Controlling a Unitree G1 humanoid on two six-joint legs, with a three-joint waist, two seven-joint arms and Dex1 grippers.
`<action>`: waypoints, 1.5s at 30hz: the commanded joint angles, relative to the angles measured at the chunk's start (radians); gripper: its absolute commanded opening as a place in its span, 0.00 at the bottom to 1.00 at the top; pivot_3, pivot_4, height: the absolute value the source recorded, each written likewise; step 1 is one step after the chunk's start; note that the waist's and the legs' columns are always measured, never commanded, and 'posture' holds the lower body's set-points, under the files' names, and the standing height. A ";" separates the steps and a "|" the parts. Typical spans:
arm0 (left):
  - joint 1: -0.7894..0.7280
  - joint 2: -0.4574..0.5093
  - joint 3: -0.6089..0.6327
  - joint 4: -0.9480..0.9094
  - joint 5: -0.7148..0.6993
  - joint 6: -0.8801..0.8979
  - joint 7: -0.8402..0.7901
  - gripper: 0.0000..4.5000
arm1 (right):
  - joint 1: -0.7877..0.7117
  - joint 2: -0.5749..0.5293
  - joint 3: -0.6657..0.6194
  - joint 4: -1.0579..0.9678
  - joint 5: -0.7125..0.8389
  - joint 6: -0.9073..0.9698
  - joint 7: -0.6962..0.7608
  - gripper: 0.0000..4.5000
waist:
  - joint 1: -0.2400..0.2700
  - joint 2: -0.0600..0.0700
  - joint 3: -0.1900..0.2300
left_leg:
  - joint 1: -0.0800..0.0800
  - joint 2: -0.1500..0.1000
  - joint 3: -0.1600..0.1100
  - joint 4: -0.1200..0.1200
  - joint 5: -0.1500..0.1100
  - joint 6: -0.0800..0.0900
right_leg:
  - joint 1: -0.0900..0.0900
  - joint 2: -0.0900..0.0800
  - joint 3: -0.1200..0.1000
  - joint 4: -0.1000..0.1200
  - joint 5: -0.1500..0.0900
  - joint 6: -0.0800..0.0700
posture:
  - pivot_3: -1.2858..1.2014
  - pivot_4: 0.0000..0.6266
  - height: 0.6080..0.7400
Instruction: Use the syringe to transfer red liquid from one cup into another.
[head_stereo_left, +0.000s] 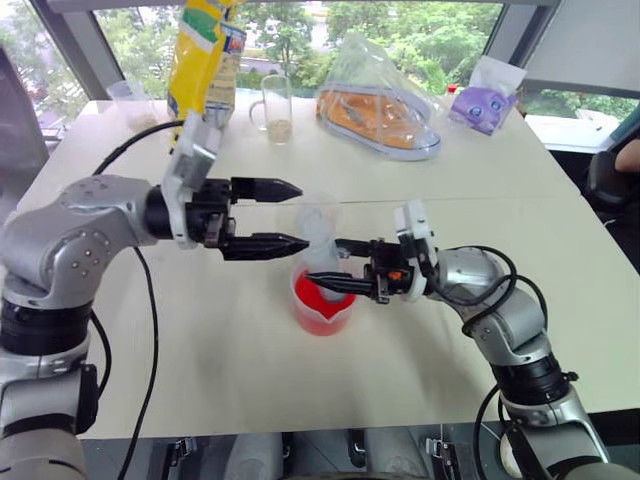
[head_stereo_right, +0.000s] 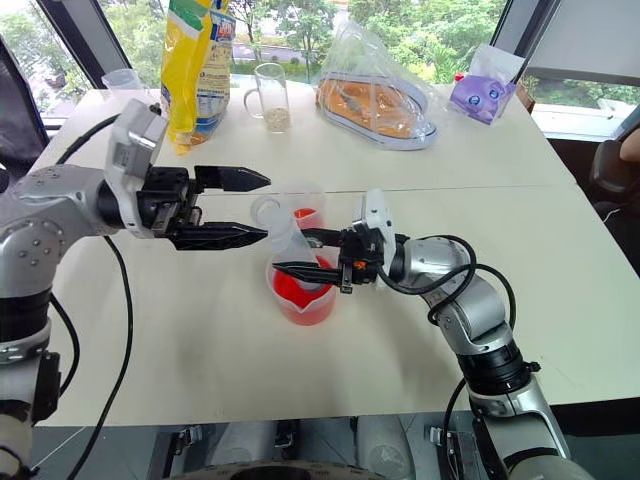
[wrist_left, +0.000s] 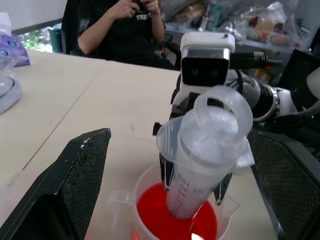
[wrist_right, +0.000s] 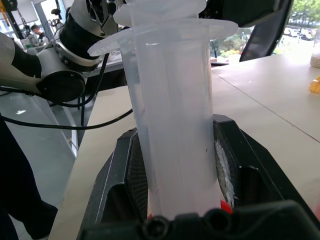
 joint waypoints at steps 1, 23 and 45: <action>-0.014 -0.014 0.025 -0.037 -0.055 0.028 0.018 1.00 | 0.000 0.004 -0.006 -0.007 -0.005 -0.028 0.008 0.32 | 0.000 0.000 0.000 | 0.000 0.000 0.000 0.000 0.000 0.000 | 0.000 0.000 0.000 0.000 0.000 0.000 | 0.52 0.24 1.00; 0.040 0.050 0.094 -0.106 -0.220 0.141 0.059 0.71 | -0.044 0.004 -0.005 0.036 -0.010 -0.033 0.030 0.32 | 0.000 0.000 0.000 | 0.000 0.000 -0.001 0.000 0.000 -0.001 | 0.000 0.000 0.000 0.000 0.000 0.000 | 0.52 0.24 1.00; -0.070 -0.006 0.071 -0.004 -0.177 0.104 0.055 0.01 | -0.008 0.008 0.013 0.010 0.003 0.002 0.018 0.32 | 0.000 0.000 0.000 | 0.000 0.000 -0.001 0.000 0.000 -0.001 | 0.001 0.000 0.000 0.000 0.000 0.000 | 0.52 0.24 1.00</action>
